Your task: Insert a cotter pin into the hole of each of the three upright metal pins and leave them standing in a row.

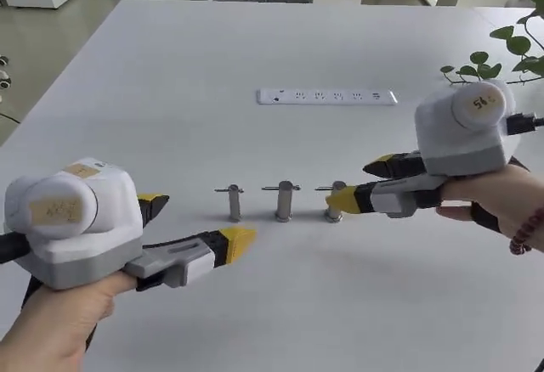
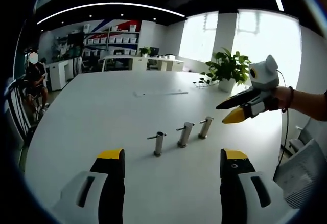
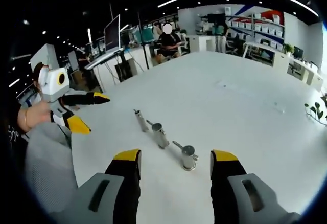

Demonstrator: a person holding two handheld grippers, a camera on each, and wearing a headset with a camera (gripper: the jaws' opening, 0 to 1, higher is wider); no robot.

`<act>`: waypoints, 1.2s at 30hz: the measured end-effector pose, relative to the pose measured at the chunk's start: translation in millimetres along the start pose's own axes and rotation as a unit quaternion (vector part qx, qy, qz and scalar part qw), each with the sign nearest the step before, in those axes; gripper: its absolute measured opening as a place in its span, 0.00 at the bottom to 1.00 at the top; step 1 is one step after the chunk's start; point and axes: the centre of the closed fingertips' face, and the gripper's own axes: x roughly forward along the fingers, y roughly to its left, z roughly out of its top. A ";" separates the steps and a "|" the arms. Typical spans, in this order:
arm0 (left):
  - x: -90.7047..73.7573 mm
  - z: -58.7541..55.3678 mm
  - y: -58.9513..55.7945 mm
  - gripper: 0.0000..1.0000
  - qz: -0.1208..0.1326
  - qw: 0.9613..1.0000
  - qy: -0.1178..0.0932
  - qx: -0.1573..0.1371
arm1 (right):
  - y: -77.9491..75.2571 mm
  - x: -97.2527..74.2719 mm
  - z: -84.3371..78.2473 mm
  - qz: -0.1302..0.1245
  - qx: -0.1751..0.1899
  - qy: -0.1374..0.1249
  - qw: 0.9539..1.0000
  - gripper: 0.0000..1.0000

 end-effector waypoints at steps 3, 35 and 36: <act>1.3 3.2 -2.6 0.76 -0.001 1.000 -0.008 -0.008 | 1.9 -2.5 0.2 -0.012 0.013 -0.014 1.000 0.51; 5.4 -4.3 -11.8 0.74 0.000 1.000 0.002 0.005 | 40.7 -7.8 -30.8 -0.052 0.013 -0.020 0.998 0.64; 5.0 -3.2 -11.6 0.74 0.001 1.000 0.001 0.007 | 40.2 -7.9 -31.0 -0.053 0.014 -0.020 0.998 0.64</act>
